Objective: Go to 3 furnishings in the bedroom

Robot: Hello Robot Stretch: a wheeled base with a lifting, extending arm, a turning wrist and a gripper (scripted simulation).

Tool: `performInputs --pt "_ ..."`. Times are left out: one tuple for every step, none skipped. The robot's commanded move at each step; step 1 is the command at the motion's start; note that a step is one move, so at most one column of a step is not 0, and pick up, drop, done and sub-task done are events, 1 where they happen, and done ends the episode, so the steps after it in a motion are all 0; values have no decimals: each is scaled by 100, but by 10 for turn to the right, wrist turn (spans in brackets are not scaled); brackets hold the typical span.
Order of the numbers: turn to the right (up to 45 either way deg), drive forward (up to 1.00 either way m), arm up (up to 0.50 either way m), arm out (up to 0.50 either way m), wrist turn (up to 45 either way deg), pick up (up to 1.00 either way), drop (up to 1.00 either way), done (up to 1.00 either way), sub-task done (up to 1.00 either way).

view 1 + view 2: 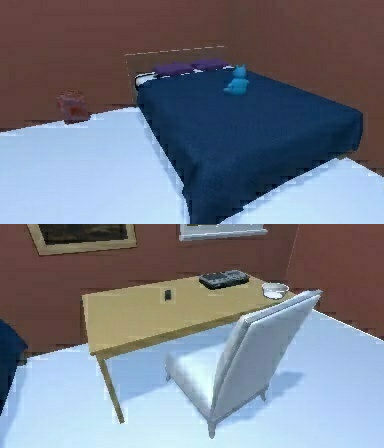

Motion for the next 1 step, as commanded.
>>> performInputs --pt "0 0 0 0 0 0 0 100 0"
